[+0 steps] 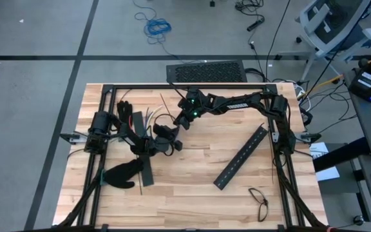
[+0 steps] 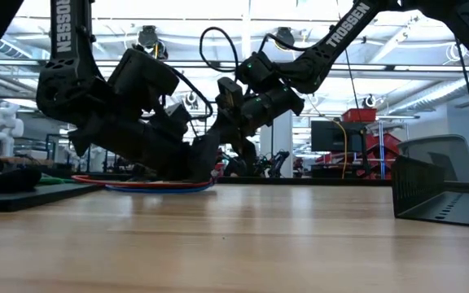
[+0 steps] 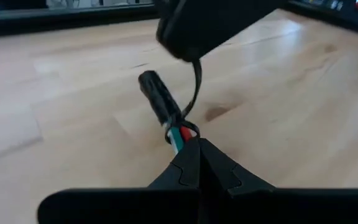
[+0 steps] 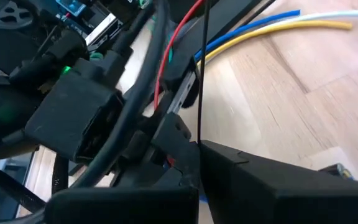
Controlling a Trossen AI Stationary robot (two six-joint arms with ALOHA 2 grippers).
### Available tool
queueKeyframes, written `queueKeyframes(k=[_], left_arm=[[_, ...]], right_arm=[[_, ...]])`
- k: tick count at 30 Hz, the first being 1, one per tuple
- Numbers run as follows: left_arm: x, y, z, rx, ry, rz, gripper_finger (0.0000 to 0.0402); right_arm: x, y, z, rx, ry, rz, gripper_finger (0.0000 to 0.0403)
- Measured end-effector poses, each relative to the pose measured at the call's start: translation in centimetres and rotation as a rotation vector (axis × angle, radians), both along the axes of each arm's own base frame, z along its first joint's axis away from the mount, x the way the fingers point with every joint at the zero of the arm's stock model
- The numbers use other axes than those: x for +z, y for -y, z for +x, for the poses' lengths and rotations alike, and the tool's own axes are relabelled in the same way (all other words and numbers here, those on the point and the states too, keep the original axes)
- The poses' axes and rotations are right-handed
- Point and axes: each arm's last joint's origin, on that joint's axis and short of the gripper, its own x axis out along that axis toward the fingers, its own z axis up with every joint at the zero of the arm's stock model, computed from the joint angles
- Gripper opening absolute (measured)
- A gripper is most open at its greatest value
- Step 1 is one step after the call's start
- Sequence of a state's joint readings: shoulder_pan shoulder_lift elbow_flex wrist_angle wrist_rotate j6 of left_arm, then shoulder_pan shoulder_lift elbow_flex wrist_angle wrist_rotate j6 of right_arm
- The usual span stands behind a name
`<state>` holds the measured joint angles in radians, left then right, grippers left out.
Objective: Ziptie cables
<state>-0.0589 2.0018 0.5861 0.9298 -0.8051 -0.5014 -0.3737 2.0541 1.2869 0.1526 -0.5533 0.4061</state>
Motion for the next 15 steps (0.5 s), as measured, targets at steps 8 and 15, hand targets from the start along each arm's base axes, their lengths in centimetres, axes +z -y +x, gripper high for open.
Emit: queueKeyframes(k=[8, 15], left_arm=[[2.4, 0.3, 0.2, -0.062, -0.053, 0.130, 0.0002], [1.8, -0.1, -0.1, -0.117, -0.083, -0.004, 0.0023]], right_arm=[[-0.1, 0.6, -0.3, -0.012, -0.011, 0.007, 0.0000], [-0.1, 1.2, -0.6, -0.017, -0.010, 0.015, 0.0000]])
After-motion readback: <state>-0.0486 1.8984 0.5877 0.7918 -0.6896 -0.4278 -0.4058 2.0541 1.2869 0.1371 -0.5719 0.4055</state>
